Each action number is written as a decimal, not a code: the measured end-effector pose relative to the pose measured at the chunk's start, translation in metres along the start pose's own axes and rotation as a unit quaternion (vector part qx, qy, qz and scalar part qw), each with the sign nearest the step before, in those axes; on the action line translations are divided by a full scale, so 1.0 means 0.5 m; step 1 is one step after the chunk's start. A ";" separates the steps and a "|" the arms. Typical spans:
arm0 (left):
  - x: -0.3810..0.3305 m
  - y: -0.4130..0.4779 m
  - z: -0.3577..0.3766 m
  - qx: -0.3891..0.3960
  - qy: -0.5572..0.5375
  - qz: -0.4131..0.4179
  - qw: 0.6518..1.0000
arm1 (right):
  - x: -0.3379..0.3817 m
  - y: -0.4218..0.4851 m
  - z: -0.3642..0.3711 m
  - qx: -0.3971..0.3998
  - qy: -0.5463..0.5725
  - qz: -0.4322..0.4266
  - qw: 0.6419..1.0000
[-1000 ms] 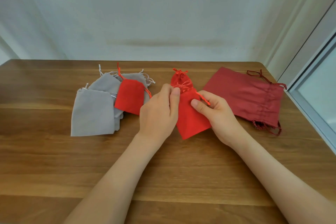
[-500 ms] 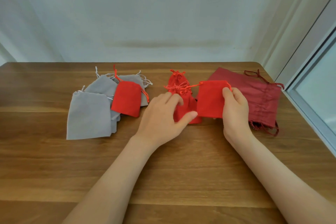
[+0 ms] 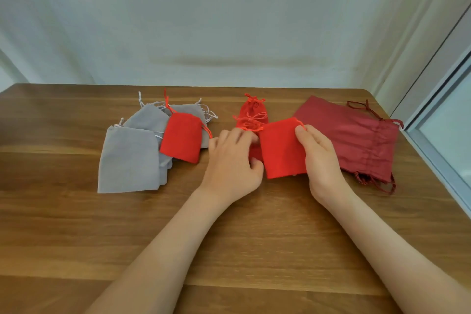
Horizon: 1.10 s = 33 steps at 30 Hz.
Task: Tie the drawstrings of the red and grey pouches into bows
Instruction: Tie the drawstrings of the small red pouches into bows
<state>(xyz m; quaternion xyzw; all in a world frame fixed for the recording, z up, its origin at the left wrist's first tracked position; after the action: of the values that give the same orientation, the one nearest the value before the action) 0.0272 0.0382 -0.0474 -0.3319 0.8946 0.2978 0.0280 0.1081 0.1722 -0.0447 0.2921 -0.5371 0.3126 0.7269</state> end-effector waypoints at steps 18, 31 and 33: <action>0.006 0.008 -0.032 -0.064 -0.111 -0.072 0.989 | 0.002 -0.015 0.014 0.080 -0.047 -0.034 0.995; 0.028 0.013 -0.058 -0.064 -0.125 -0.137 0.981 | 0.025 0.017 -0.025 -0.019 0.129 -0.019 0.991; 0.020 0.014 -0.055 -0.034 -0.135 -0.117 0.983 | 0.026 0.021 -0.029 -0.024 0.123 -0.027 0.992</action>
<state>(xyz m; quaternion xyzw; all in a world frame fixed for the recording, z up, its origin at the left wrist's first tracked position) 0.0193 0.0215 -0.0235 -0.3921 0.8270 0.3644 0.1719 0.1120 0.1918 -0.0347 0.2481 -0.4429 0.3139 0.8023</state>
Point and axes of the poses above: each hand's wrist, its own y-axis towards the middle knuckle, its own z-axis out of the palm, x = y × z, the point moved 3 cm from there along y, towards the middle knuckle, and after that the axes turned 9 degrees about y, right-handed, at the moved point
